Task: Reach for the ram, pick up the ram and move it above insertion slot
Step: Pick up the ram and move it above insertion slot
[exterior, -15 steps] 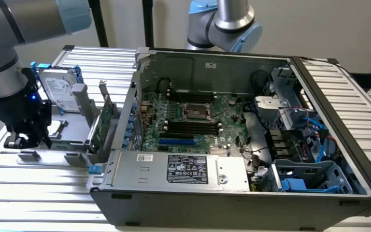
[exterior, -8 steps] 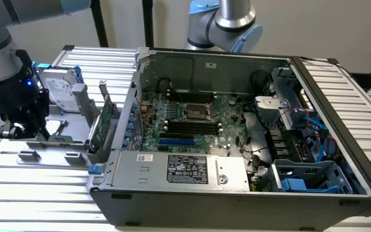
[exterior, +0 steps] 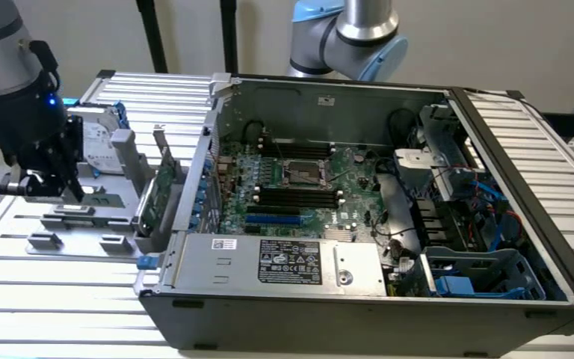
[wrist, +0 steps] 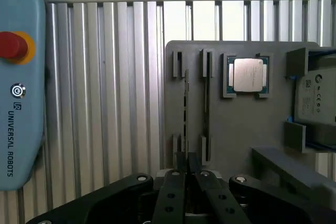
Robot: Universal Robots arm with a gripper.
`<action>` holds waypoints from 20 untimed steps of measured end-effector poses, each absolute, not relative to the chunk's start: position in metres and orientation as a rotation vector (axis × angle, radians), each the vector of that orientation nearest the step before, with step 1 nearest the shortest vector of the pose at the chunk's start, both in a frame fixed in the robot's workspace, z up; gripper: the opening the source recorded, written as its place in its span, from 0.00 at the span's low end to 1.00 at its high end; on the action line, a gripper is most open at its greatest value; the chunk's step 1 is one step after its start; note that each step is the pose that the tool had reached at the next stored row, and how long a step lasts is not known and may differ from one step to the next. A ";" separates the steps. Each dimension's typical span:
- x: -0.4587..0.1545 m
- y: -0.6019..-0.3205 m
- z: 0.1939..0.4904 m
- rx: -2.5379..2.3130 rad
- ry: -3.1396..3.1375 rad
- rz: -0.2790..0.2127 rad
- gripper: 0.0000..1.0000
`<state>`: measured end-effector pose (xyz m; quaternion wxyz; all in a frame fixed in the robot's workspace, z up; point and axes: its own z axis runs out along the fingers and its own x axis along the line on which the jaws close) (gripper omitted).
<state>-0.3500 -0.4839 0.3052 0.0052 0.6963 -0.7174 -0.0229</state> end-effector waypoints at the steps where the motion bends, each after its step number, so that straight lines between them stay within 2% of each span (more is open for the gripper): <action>1: -0.346 -0.484 0.310 2.181 -2.247 -0.073 0.13; 20: -0.269 -0.490 0.380 2.209 -2.261 -0.125 0.13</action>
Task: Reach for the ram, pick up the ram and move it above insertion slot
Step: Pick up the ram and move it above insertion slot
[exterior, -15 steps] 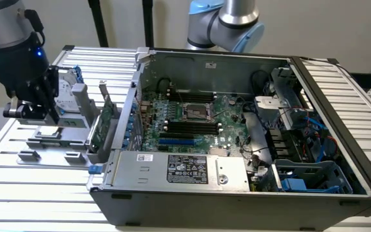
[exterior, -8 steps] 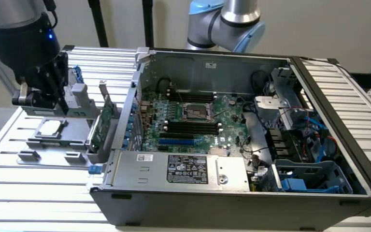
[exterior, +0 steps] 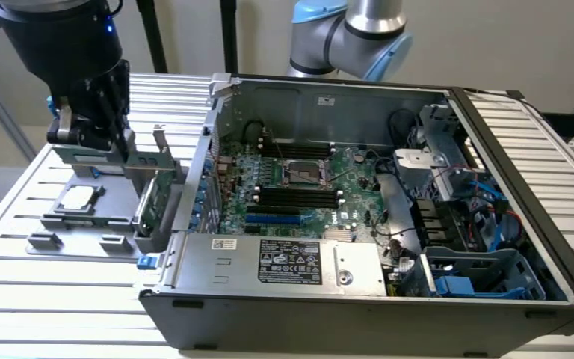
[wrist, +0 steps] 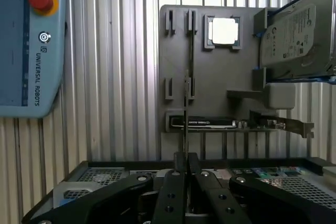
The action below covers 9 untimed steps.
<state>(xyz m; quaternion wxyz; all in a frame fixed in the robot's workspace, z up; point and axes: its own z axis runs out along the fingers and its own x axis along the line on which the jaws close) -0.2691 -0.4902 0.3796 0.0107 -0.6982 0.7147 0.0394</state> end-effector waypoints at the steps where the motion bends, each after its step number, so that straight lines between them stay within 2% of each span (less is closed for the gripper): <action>1: -0.265 -0.490 0.382 -2.177 2.227 0.128 0.13; 9: -0.228 -0.491 0.393 -2.161 2.203 0.169 0.13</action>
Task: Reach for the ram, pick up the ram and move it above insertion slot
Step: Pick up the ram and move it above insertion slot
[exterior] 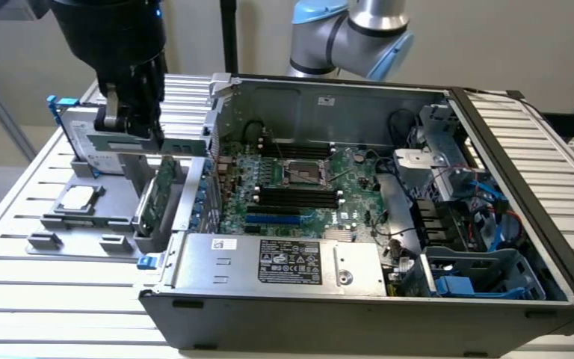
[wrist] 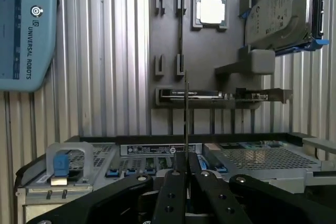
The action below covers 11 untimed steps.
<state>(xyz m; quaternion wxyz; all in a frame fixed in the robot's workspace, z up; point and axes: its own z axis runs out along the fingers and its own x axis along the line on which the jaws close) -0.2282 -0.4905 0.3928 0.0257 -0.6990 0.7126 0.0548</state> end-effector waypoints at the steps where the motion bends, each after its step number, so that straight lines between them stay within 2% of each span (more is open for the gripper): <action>1: -0.224 -0.491 0.393 -2.159 2.200 0.174 0.13; 11: -0.178 -0.491 0.395 -2.150 2.181 0.202 0.13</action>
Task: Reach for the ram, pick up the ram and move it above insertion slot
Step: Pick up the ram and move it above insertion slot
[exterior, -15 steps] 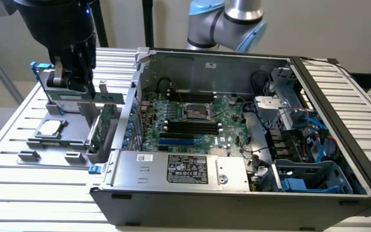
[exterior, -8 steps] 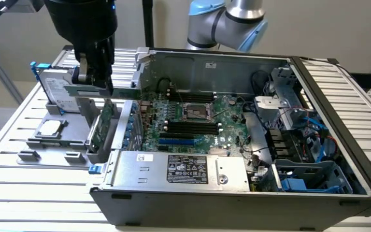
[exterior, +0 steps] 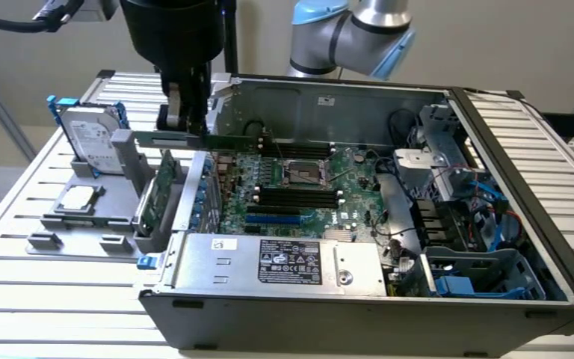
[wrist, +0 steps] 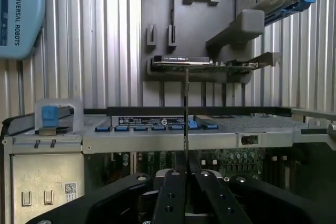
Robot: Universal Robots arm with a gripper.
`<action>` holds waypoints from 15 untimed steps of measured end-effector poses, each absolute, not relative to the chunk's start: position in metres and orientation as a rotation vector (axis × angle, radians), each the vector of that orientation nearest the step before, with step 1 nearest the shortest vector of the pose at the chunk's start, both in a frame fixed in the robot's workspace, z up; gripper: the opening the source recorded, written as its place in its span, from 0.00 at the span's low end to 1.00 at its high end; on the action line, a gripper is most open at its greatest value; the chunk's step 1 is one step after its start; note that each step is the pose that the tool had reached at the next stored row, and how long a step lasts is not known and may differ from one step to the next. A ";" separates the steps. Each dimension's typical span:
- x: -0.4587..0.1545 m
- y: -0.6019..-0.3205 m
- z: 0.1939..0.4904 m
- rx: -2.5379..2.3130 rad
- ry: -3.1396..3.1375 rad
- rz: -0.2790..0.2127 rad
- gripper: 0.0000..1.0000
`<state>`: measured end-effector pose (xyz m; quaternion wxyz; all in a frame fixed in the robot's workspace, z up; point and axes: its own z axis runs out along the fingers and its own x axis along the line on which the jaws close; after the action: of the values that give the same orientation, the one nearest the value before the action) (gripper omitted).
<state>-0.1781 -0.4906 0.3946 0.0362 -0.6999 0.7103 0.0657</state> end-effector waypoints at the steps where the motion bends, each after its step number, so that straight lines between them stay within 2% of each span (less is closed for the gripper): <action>1: -0.174 -0.491 0.395 -2.149 2.180 0.203 0.13; 15: -0.112 -0.491 0.390 -2.160 2.171 0.208 0.13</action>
<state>-0.1116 -0.4906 0.3901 0.0362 -0.7033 0.7068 0.0679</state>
